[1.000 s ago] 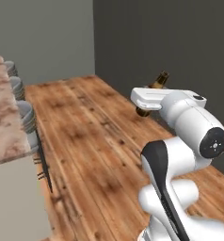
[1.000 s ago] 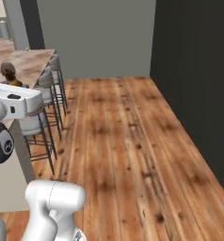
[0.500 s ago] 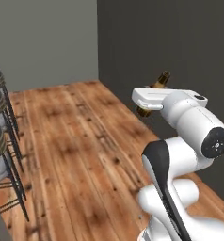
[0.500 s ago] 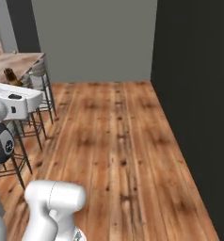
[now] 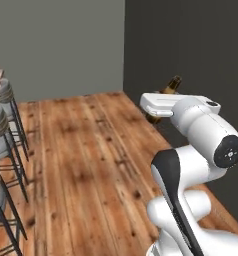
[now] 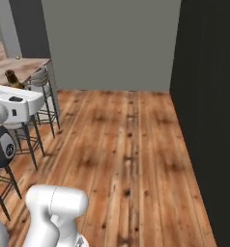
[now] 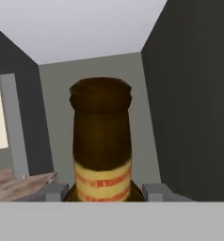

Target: Open the cabinet directly in front. Then move the beer and the mug to the dining counter with the jar on it.

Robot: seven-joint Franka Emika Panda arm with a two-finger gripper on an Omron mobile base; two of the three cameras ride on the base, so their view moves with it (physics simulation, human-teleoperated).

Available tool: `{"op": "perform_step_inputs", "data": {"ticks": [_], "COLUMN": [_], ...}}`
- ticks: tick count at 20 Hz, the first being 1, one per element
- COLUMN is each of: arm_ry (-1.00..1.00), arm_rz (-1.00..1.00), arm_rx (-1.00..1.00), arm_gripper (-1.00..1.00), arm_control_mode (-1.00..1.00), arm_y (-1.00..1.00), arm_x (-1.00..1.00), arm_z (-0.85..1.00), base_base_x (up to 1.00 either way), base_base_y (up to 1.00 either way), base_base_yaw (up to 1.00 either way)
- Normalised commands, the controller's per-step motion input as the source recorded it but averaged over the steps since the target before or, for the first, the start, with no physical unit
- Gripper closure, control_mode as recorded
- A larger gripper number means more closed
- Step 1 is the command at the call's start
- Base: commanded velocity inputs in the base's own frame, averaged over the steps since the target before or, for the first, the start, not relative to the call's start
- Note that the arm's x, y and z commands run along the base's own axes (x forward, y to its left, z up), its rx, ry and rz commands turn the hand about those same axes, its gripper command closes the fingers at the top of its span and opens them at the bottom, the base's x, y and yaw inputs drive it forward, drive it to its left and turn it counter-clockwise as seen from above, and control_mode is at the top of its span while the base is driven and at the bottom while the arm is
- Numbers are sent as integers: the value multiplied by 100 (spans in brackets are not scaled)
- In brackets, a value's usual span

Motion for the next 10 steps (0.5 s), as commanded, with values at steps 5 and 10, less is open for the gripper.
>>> {"op": "perform_step_inputs", "data": {"ticks": [5, 10], "arm_ry": [0, 0], "arm_rz": [0, 0], "arm_rx": [0, 0], "arm_gripper": [100, 100], "arm_control_mode": [100, 100], "arm_y": [0, 0], "arm_x": [0, 0], "arm_z": [0, 0], "base_base_x": [100, 100], "base_base_y": [-3, -4], "base_base_yaw": [29, 36]}}
